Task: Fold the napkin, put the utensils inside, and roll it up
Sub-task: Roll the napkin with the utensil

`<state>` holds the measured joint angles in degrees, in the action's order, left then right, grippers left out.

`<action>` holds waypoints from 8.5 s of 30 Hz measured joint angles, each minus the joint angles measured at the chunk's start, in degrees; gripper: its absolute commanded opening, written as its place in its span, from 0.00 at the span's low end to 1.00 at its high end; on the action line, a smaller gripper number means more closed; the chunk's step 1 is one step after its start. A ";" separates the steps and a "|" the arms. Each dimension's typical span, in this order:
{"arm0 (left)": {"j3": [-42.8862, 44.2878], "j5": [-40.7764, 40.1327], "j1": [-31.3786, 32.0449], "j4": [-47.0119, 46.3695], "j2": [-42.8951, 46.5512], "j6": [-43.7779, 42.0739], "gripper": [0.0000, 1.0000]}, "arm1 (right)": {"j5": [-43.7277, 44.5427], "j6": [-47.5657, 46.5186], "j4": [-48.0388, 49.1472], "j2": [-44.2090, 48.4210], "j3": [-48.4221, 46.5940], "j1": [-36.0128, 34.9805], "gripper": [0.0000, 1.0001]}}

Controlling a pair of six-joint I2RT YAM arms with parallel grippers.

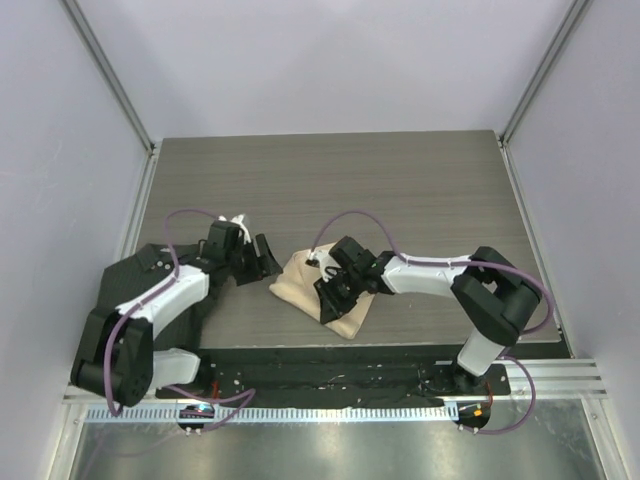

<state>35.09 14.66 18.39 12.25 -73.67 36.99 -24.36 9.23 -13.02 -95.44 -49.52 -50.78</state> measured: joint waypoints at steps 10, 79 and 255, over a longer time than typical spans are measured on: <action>-7.04 -0.72 0.00 -1.92 7.82 0.11 0.66 | -28.17 2.19 7.58 -10.69 0.11 10.47 0.18; -2.10 7.87 0.09 -6.34 -8.00 0.28 0.00 | 15.61 21.18 -11.06 9.51 2.40 -11.21 0.30; -7.76 0.55 0.35 -2.08 2.19 3.04 0.00 | 50.23 -11.39 -0.22 -10.12 -13.35 -27.82 0.56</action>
<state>27.33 15.20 18.74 10.17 -71.48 40.03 25.87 -2.15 -13.23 -105.56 -62.87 -78.61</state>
